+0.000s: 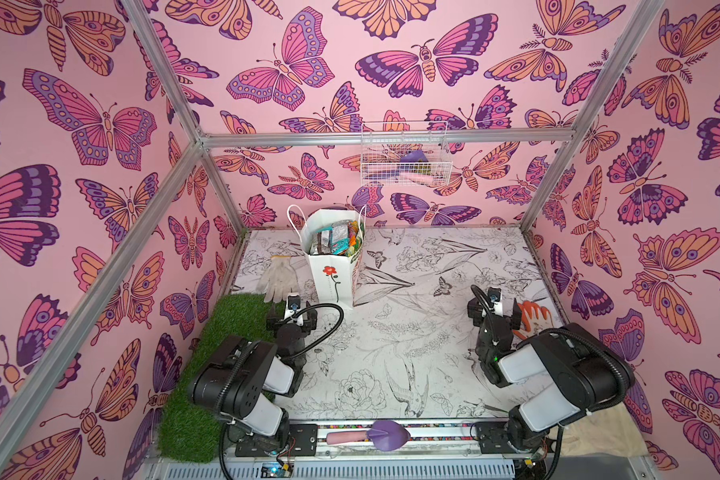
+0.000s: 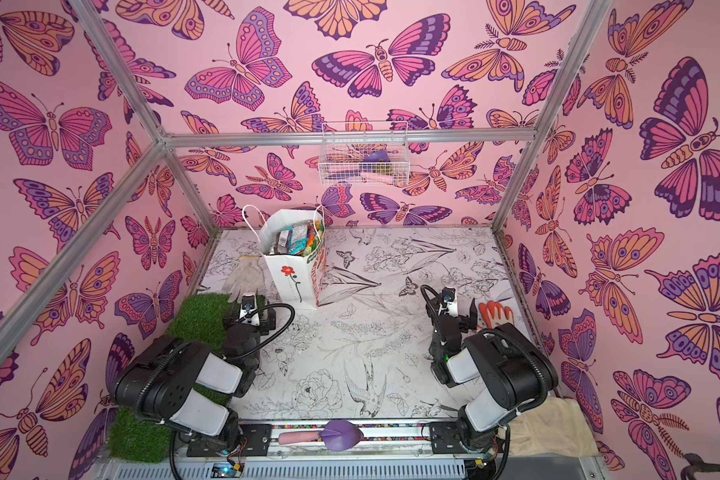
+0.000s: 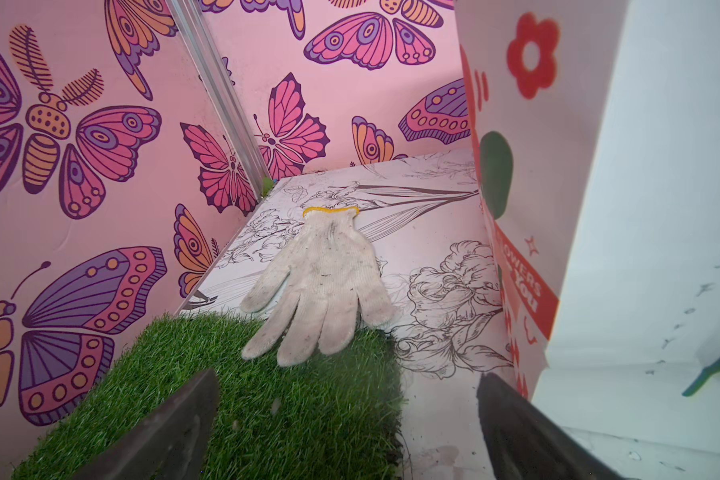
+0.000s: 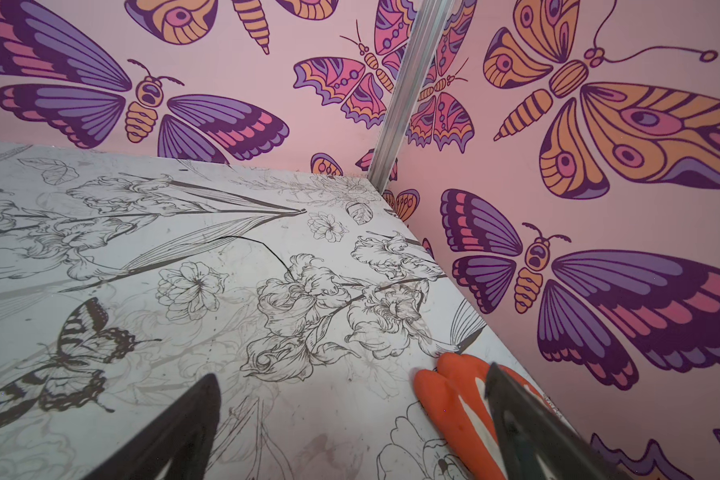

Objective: Place the snacks into the paper bag

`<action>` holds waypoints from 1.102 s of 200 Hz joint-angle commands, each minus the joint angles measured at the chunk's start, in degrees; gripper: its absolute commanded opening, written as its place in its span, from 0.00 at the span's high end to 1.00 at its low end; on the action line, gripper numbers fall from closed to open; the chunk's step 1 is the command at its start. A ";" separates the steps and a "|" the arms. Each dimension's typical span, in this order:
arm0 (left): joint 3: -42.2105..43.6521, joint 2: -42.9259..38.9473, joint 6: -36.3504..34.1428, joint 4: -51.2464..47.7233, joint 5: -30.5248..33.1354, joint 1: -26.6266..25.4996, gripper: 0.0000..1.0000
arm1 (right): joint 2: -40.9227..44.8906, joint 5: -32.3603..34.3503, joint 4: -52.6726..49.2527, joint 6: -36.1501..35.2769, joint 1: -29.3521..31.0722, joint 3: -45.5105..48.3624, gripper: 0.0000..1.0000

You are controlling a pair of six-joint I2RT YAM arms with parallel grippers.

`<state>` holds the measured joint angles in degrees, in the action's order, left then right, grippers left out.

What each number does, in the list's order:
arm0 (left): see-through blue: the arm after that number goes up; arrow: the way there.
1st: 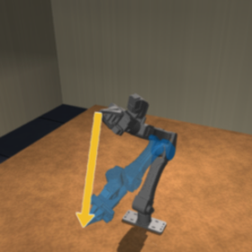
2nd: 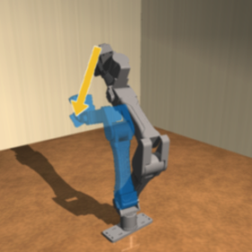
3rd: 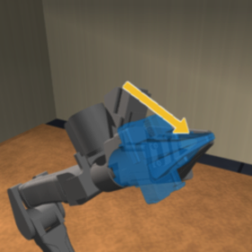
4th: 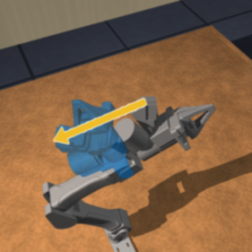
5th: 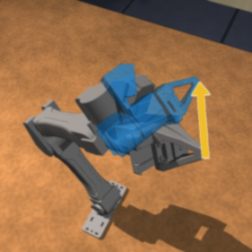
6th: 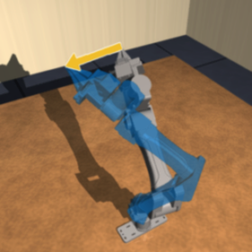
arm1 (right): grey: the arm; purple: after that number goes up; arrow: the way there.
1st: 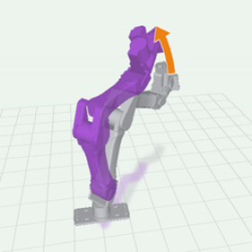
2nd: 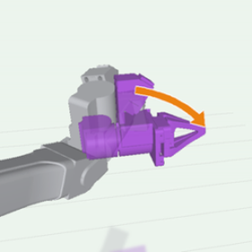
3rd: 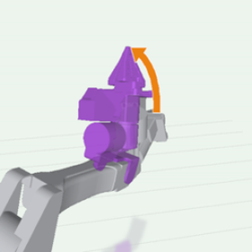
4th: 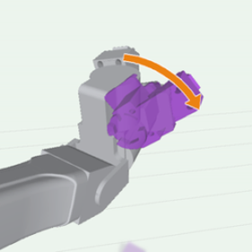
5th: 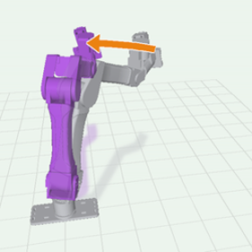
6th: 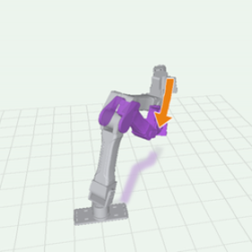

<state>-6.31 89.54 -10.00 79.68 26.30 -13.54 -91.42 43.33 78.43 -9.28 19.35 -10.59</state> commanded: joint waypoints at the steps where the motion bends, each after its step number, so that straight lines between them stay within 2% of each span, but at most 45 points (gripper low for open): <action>1: -0.62 0.54 -0.24 2.01 -1.10 -0.21 0.01 | 1.01 -1.23 -1.06 2.64 -1.19 -1.27 0.01; 24: -0.55 0.62 -0.28 2.06 -1.17 -0.18 0.01 | 4.60 -4.71 -8.55 5.94 -4.21 -3.03 0.01; 56: -0.41 0.70 -0.55 2.05 -2.63 -0.09 0.01 | 8.98 -15.94 -27.61 12.78 -11.60 -8.64 0.01; 77: -0.49 0.67 -0.55 2.05 -2.74 -0.10 0.01 | 6.67 -18.51 -27.91 13.61 -12.56 -9.13 0.01; 89: -0.35 0.78 -0.70 2.06 -3.48 -0.04 0.01 | 1.77 -18.59 -15.42 11.76 -13.11 -7.72 0.01; 105: -0.24 0.71 -0.71 2.03 -3.81 -0.04 0.01 | 5.80 -19.70 -30.88 14.05 -13.34 -11.17 0.01; 124: 0.18 0.64 -0.81 2.01 -4.78 0.00 0.01 | 2.22 -19.77 -19.78 12.39 -13.49 -8.77 0.01; 150: 0.48 0.64 -1.29 2.03 -7.22 0.11 0.01 | 5.44 -20.63 -28.20 12.76 -13.22 -10.22 0.01; 180: 0.28 2.52 0.00 2.06 -16.09 3.68 0.01 | 4.40 -21.34 -23.69 11.90 -13.14 -8.92 0.01; 220: -2.79 3.56 1.56 -0.80 -14.53 5.39 0.01 | 4.93 -21.31 -25.44 12.00 -13.14 -9.28 0.01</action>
<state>-7.68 93.30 -10.22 79.11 13.63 -8.84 -87.39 22.59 52.82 2.57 6.20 -19.33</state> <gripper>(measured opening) 0.990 0.992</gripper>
